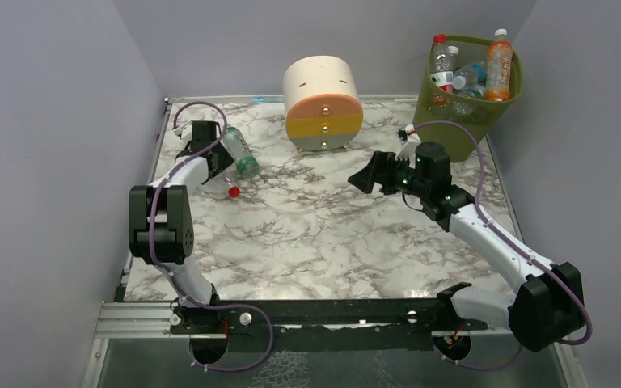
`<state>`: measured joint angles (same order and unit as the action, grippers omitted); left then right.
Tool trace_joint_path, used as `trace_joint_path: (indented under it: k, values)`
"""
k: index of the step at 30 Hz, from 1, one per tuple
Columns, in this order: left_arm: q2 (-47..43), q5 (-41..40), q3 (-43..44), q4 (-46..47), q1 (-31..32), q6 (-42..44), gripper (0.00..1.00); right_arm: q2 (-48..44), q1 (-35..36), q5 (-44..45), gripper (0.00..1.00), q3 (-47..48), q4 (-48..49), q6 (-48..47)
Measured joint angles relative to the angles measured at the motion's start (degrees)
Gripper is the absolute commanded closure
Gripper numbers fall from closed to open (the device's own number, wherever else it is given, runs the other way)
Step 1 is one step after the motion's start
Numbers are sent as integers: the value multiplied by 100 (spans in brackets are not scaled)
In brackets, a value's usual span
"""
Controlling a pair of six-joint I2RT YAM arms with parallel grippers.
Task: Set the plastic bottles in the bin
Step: Pick up the plastic bottle at the center of the board.
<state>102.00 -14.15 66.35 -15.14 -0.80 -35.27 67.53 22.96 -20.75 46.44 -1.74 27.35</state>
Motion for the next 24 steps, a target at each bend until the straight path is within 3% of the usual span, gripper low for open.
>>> trace_joint_path:
  k: [13,24]
  values:
    - [-2251,1482,-1248,-87,61,-2,35,-70,37,-83,0,-13,4,0]
    - [-3578,2756,-1652,-474,398,81,35,-66,63,-483,0,-13,-2,-2]
